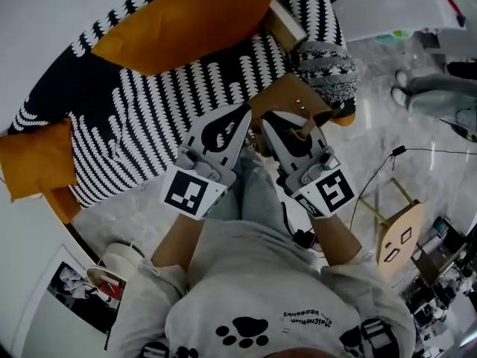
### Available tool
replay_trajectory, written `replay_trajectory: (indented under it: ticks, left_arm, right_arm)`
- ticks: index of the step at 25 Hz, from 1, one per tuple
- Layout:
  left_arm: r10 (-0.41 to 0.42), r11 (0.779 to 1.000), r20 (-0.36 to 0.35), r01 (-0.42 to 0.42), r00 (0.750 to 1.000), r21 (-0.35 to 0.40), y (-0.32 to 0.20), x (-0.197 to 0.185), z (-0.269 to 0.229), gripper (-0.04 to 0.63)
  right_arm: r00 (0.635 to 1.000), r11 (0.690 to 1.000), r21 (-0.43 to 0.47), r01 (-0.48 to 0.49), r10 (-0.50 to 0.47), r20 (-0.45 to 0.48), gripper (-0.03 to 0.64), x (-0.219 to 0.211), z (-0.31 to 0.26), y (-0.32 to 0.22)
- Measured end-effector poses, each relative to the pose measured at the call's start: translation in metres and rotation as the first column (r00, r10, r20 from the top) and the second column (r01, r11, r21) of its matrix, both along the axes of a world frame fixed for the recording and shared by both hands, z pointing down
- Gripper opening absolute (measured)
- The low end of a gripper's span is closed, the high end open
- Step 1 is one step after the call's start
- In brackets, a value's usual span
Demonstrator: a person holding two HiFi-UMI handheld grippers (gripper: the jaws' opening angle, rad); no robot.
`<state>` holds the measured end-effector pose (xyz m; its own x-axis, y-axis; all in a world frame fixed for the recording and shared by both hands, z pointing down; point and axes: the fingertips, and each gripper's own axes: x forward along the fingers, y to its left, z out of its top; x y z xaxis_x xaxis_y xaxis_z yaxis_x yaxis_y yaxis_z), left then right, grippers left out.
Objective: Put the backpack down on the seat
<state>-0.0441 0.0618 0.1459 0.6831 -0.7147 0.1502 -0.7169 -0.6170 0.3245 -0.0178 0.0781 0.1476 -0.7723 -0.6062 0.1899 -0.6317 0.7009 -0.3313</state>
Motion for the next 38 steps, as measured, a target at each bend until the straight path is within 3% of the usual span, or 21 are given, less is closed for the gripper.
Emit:
replay_trajectory:
  ticks: [20, 38]
  left_arm:
    - [0.008, 0.996, 0.006, -0.007, 1.000, -0.088, -0.013, -0.002, 0.111, 0.020]
    - [-0.015, 0.986, 0.022, 0.019, 1.000, -0.166, -0.038, -0.010, 0.177, 0.020]
  right_arm:
    - [0.999, 0.997, -0.066, -0.030, 0.031, 0.017, 0.051, -0.010, 0.107, -0.030]
    - [0.999, 0.986, -0.161, -0.037, 0.032, -0.037, 0.050, -0.004, 0.192, -0.048]
